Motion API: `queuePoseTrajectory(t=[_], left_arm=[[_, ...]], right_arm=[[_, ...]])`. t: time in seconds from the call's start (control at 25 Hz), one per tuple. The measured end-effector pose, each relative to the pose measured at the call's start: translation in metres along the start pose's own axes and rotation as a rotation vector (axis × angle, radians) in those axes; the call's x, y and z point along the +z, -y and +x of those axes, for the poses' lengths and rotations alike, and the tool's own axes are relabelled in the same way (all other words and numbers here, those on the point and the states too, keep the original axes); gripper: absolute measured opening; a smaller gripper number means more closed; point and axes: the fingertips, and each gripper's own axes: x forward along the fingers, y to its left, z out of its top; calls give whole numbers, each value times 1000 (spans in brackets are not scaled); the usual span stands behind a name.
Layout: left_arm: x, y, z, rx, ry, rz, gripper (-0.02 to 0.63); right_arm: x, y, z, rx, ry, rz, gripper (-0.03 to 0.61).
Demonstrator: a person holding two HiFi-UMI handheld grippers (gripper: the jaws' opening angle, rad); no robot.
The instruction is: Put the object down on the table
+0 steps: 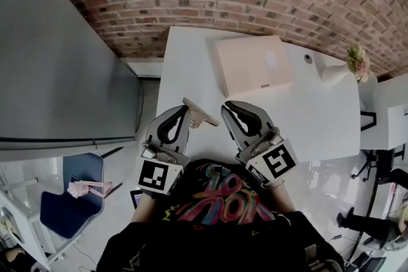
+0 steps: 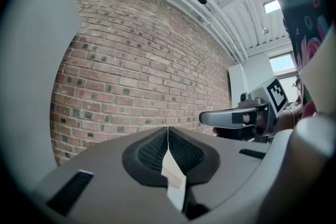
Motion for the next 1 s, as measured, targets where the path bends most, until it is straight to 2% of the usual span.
queuePoseTrajectory(t=[0.08,0.16,1.0], left_arm=[[5,8,2,-14,37,-7,26],[3,13,2,-15,18,-20,27],[0,18,-12,-2,9,-2,27]], right_arm=[[3,0,-7,-7,12,8,29],[3,0,-13,-7,19,23,18],[-9,-4,-25,-1,13,85,17]])
